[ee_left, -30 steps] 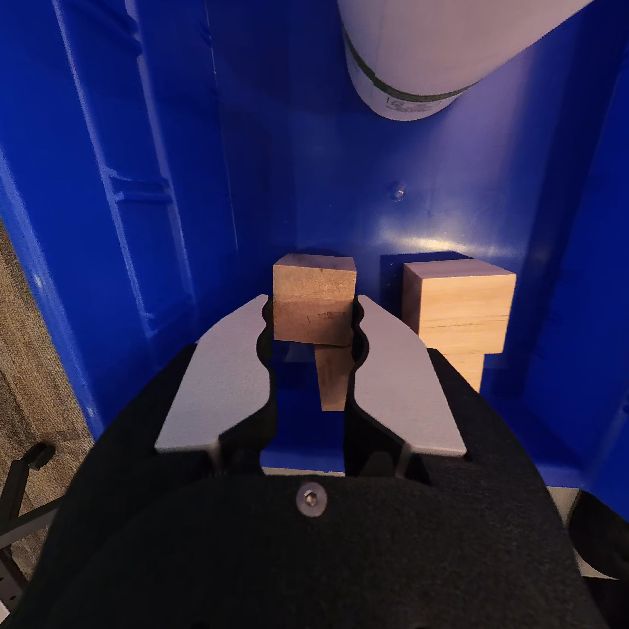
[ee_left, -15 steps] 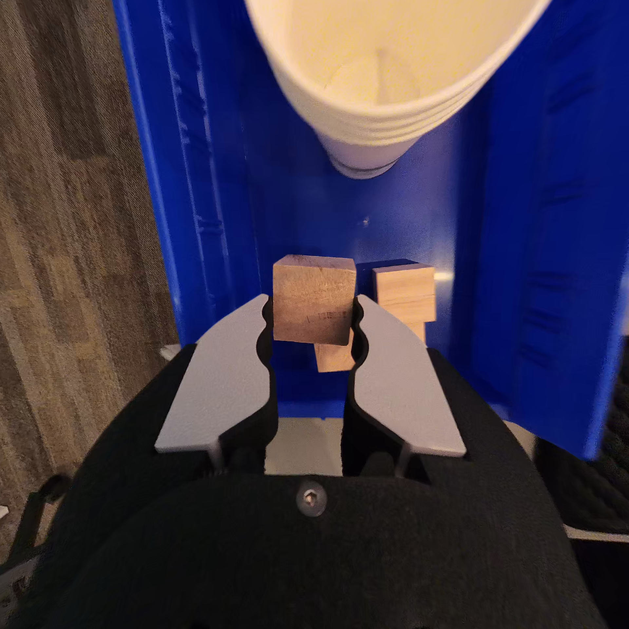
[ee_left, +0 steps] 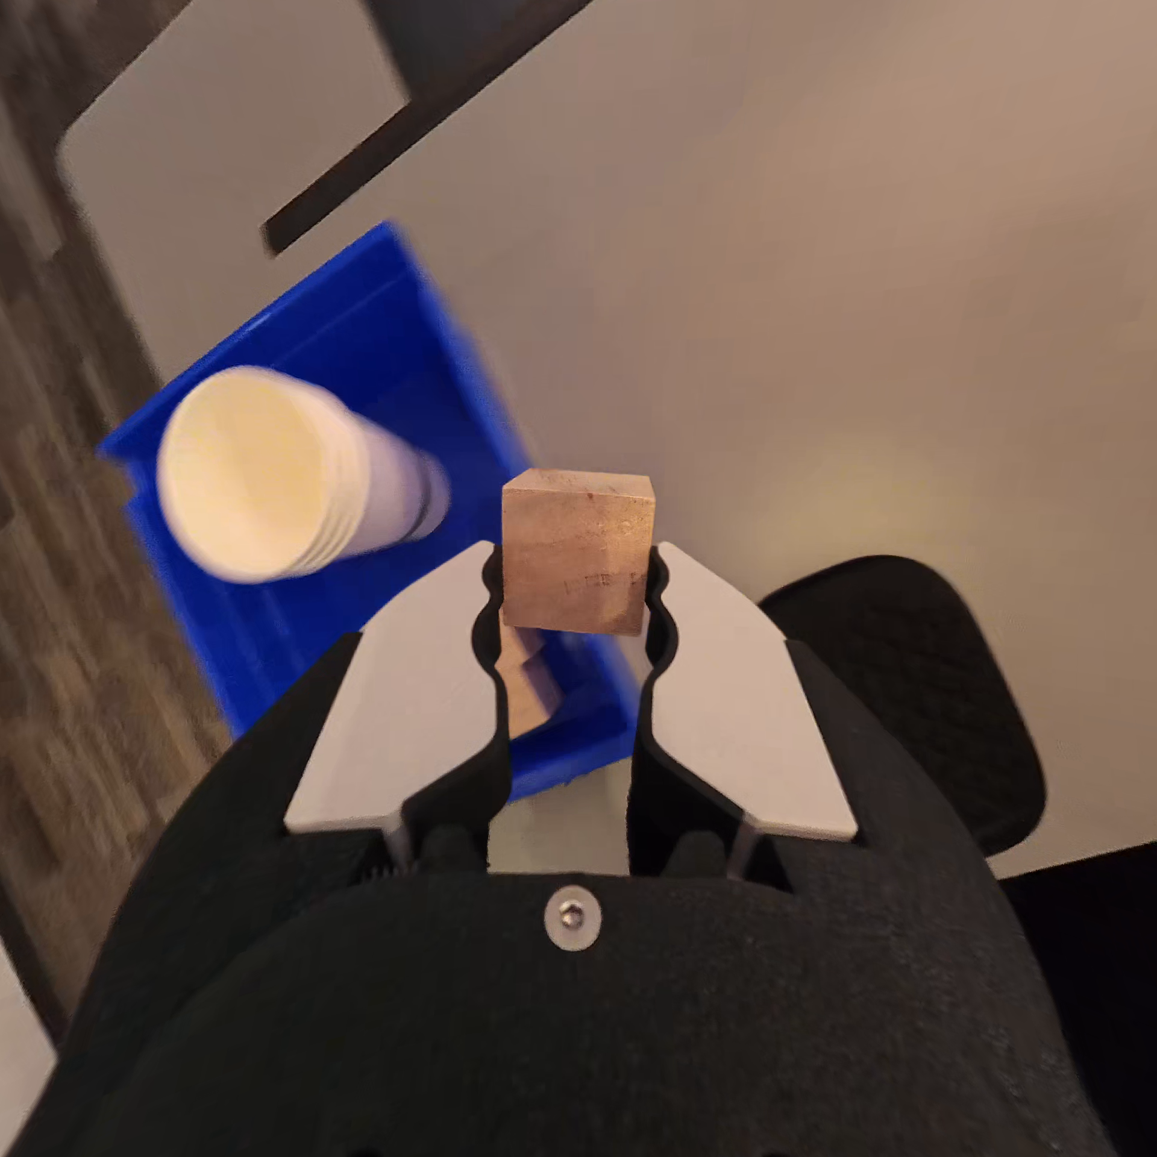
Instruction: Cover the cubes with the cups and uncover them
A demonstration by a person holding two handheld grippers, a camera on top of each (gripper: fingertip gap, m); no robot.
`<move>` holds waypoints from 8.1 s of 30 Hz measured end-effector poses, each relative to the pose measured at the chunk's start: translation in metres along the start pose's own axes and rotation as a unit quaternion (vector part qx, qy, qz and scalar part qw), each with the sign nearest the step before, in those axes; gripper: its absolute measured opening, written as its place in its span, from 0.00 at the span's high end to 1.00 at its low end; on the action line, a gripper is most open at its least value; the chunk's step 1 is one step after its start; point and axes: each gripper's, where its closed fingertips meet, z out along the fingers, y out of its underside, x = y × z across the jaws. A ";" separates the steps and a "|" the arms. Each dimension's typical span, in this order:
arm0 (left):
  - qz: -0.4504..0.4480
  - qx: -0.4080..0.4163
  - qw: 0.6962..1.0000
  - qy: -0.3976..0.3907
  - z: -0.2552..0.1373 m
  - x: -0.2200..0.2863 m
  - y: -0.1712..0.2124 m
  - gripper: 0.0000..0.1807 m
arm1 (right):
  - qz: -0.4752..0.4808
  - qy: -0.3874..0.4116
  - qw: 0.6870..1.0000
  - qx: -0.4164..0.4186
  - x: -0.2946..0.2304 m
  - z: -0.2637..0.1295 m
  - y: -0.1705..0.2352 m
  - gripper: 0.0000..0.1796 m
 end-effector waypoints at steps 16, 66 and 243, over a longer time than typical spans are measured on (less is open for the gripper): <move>0.361 0.020 0.914 0.184 0.133 0.155 -0.052 0.76 | -0.069 -0.110 0.991 -0.026 -0.046 0.013 0.014 0.73; 0.213 0.219 0.948 0.091 -0.034 0.019 0.003 0.69 | -0.273 -0.443 0.836 -0.173 -0.177 0.034 0.116 0.75; -0.191 -0.142 0.970 -0.042 0.053 -0.102 0.184 0.68 | -0.185 -0.241 0.952 0.025 -0.024 -0.057 0.034 0.63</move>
